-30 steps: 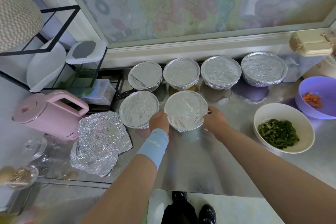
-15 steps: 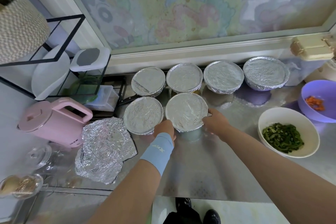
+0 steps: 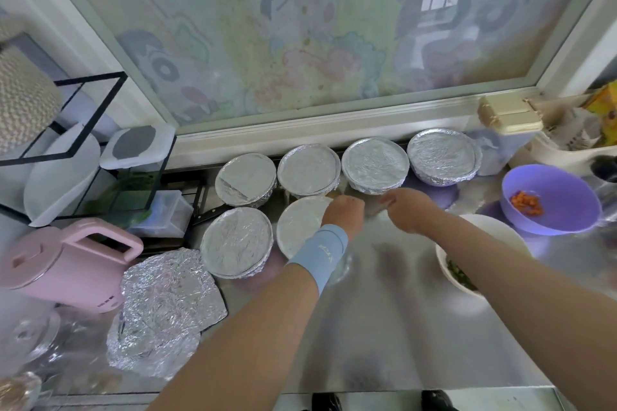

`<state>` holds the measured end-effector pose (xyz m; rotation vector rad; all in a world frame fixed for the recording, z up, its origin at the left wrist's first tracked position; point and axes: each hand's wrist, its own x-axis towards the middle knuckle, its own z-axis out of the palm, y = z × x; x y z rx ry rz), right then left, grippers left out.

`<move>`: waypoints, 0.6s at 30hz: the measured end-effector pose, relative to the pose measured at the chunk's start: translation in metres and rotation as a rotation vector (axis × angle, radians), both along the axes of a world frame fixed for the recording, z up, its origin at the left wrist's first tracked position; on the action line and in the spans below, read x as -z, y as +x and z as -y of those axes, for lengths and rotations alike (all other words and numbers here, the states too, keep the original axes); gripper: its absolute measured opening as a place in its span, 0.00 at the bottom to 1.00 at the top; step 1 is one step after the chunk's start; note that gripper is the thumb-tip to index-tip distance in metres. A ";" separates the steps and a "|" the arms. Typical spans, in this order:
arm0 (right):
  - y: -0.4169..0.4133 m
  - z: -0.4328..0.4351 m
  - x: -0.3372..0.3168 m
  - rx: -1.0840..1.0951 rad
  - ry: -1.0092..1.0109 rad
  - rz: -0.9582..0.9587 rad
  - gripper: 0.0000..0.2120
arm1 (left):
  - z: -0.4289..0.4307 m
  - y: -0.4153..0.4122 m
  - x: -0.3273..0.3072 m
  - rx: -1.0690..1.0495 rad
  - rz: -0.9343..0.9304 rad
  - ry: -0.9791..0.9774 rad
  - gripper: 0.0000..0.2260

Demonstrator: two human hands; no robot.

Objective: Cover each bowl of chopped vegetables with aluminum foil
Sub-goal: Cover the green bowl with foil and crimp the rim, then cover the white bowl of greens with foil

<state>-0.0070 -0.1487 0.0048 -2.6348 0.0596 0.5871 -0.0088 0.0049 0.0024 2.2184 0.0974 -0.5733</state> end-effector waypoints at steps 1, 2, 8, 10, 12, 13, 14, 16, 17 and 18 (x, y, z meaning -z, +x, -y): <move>0.002 0.013 0.001 -0.044 -0.041 -0.006 0.21 | 0.012 0.001 0.002 0.053 -0.024 0.011 0.14; 0.004 0.025 0.002 -0.080 -0.069 -0.019 0.23 | 0.024 0.002 0.005 0.100 -0.051 0.023 0.15; 0.010 0.092 0.023 -0.340 -0.215 -0.205 0.26 | 0.084 -0.019 0.024 -0.062 -0.259 -0.076 0.07; 0.013 0.106 0.032 -0.429 -0.267 -0.220 0.26 | 0.100 -0.030 0.029 -0.097 -0.351 -0.087 0.07; 0.016 0.113 0.041 -0.486 -0.272 -0.194 0.23 | 0.113 -0.037 0.032 -0.117 -0.434 -0.087 0.08; 0.017 0.114 0.045 -0.501 -0.266 -0.178 0.21 | 0.117 -0.039 0.032 -0.132 -0.482 -0.092 0.09; 0.019 0.114 0.047 -0.514 -0.259 -0.173 0.19 | 0.119 -0.041 0.034 -0.148 -0.531 -0.100 0.11; 0.021 0.109 0.049 -0.548 -0.250 -0.178 0.16 | 0.117 -0.045 0.032 -0.210 -0.563 -0.116 0.15; 0.022 0.106 0.051 -0.567 -0.240 -0.170 0.16 | 0.114 -0.047 0.032 -0.219 -0.549 -0.108 0.15; 0.022 0.101 0.052 -0.579 -0.220 -0.161 0.15 | 0.110 -0.049 0.032 -0.188 -0.508 -0.072 0.14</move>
